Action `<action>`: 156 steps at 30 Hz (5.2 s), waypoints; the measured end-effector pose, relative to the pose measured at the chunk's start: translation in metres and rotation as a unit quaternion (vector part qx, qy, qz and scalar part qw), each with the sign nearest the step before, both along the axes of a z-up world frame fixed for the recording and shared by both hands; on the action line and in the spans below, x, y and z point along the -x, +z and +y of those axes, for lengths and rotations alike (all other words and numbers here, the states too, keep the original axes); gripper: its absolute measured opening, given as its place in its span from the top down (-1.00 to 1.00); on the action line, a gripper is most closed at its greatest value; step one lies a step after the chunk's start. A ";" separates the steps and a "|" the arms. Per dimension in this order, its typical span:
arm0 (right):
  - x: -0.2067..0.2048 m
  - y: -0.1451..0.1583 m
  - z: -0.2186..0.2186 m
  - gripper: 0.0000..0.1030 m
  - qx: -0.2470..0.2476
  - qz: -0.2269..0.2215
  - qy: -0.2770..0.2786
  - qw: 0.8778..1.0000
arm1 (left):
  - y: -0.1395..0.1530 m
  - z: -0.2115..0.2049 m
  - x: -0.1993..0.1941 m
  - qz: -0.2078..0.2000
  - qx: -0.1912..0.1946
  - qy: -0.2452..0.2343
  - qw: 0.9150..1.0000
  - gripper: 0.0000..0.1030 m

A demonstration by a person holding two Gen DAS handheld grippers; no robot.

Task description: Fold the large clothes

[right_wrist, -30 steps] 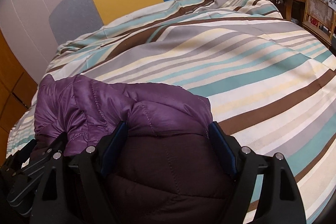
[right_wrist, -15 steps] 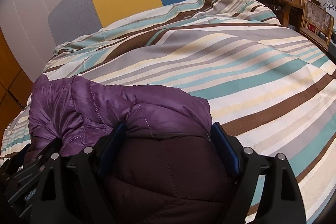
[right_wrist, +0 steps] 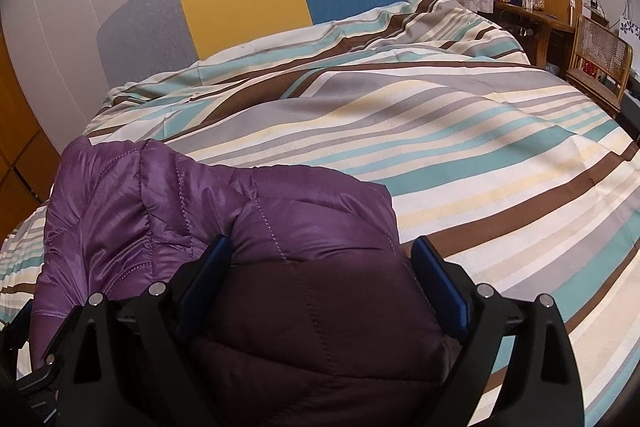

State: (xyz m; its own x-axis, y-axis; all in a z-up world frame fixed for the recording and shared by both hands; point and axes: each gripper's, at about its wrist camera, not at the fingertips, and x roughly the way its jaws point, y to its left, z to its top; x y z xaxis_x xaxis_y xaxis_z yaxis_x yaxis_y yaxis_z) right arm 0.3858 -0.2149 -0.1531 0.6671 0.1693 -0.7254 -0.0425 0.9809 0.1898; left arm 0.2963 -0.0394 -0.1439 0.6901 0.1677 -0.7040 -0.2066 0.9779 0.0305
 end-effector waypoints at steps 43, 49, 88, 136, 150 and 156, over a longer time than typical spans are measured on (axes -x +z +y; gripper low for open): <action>0.085 0.003 -0.034 -0.96 -0.021 0.006 -0.018 1.000 | 0.001 -0.005 0.051 -0.021 0.040 -0.083 0.995 -0.94; 0.087 -0.003 -0.054 -0.96 -0.102 0.019 -0.002 0.995 | -0.001 0.028 0.072 -0.003 0.202 -0.068 0.977 -0.94; 0.029 -0.002 -0.027 -0.48 -0.045 0.030 0.041 0.998 | 0.011 -0.048 -0.006 0.022 -0.049 -0.152 0.987 -0.94; 0.089 0.004 -0.063 -0.37 -0.259 0.064 0.121 0.956 | 0.015 0.016 0.062 0.034 0.193 -0.155 0.968 -0.70; 0.151 0.035 -0.033 -0.33 -0.264 0.014 0.159 0.951 | 0.055 0.017 0.117 -0.056 0.133 -0.169 0.975 -0.36; 0.157 0.039 0.020 -0.33 -0.243 0.015 0.205 0.948 | 0.053 0.058 0.144 -0.067 0.138 -0.124 0.980 -0.36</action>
State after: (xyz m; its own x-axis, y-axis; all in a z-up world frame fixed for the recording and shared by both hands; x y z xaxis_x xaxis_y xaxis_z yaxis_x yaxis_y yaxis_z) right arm 0.2290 -0.1953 -0.1144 0.4538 0.7290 -0.5124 -0.3884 0.6794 0.6225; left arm 0.1522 0.0184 -0.0912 0.7751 -0.2014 -0.5989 0.0552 0.9658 -0.2533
